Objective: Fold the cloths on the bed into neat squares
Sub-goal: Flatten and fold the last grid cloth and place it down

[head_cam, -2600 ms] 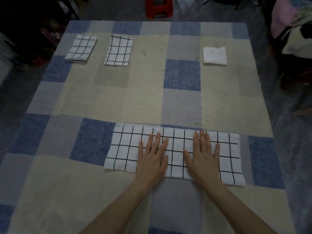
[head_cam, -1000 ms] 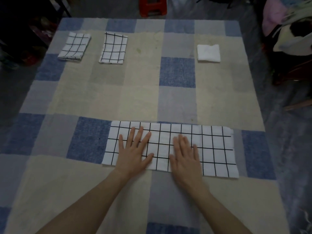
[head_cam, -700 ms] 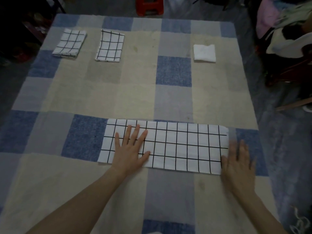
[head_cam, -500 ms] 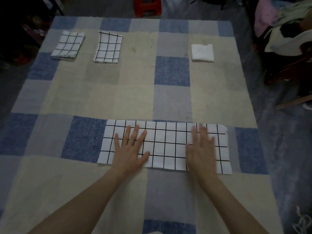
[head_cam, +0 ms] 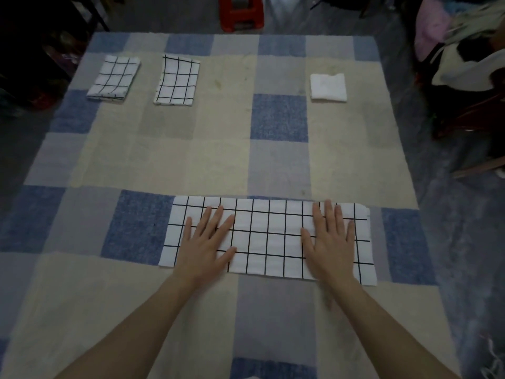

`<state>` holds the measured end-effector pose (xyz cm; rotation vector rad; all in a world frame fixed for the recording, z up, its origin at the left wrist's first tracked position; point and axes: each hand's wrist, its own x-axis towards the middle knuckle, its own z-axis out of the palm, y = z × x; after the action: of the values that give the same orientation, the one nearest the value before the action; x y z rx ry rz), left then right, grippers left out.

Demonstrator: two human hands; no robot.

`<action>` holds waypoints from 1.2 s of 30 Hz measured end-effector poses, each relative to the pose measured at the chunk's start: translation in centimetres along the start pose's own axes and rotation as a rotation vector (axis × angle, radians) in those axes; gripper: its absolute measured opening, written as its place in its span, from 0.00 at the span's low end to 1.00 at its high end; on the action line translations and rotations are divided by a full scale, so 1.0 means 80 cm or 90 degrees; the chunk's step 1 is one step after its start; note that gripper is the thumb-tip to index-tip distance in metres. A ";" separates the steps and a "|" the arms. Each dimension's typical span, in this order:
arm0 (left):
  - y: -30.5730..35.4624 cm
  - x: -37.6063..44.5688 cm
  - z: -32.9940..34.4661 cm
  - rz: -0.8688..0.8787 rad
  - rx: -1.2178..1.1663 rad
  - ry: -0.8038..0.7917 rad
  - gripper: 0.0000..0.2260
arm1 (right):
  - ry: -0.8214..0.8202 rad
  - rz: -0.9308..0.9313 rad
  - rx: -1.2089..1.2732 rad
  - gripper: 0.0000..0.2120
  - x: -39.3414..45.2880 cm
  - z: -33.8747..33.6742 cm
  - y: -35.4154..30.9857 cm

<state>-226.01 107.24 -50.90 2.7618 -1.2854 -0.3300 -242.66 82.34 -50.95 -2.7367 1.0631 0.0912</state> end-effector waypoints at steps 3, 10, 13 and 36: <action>-0.033 -0.009 -0.003 0.002 -0.009 0.001 0.26 | 0.025 0.049 0.007 0.31 -0.001 -0.005 0.027; -0.041 -0.003 -0.021 -0.364 -0.115 0.159 0.27 | 0.060 0.075 -0.001 0.32 -0.002 -0.002 0.039; 0.064 0.019 -0.030 -0.073 -0.114 0.154 0.26 | 0.055 0.076 -0.012 0.32 -0.001 -0.001 0.041; -0.040 -0.073 -0.004 -0.356 -0.119 0.030 0.35 | 0.028 0.091 0.000 0.33 -0.005 -0.008 0.045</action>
<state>-227.21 113.81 -50.18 2.8841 -0.4202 -0.3874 -245.37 79.91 -50.90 -2.6707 1.2699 0.0535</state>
